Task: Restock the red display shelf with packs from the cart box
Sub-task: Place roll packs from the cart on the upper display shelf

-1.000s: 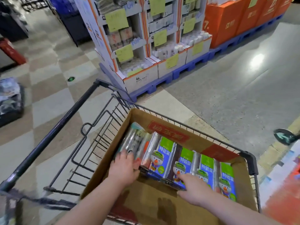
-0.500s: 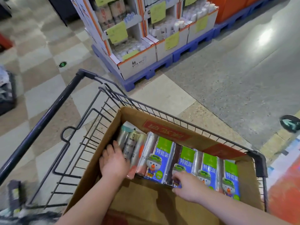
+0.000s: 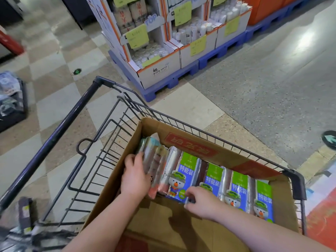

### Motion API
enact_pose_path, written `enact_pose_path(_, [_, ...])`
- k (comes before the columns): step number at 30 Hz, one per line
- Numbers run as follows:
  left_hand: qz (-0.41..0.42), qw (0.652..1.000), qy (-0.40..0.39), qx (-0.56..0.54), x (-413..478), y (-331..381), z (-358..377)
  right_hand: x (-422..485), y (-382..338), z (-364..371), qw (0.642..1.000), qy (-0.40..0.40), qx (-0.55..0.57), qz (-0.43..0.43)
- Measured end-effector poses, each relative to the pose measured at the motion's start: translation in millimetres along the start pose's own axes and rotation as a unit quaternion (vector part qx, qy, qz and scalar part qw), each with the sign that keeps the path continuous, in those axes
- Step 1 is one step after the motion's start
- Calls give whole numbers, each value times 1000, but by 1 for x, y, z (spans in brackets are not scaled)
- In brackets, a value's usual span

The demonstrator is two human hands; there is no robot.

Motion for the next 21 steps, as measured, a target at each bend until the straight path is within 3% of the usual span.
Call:
enact_pose_path(4, [-7, 992, -3, -127, -11, 6, -4, 4, -8, -1, 996, 33, 81, 21])
enact_pose_path(6, [-29, 975, -29, -218, -18, 7, 0, 4, -10, -3, 976, 59, 207, 35])
enact_pose_path(9, [-31, 956, -102, -273, -28, 14, 14, 5, -9, 6, 873, 22, 484, 55])
enact_pose_path(11, [-29, 945, -159, -284, -31, 18, 26, 6, -2, 8, 821, 30, 567, 66])
enact_pose_path(14, [-23, 962, -170, -214, -22, 16, 36, 2, 16, 4, 812, 93, 569, 91])
enact_pose_path(18, [-21, 997, -72, 17, 4, 0, 25, -8, 46, -3, 835, 144, 513, 139])
enact_pose_path(21, [-73, 992, -90, 42, 23, -16, 26, -13, 63, -4, 823, 153, 526, 148])
Point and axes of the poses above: each hand's wrist, its own x-axis towards the middle knuckle, its own z-axis out of the palm, y = z × x, the point moved 5 cm from there along x, towards the middle knuckle, and after that the axes turned 5 degrees about -z, right-handed, at the moved point
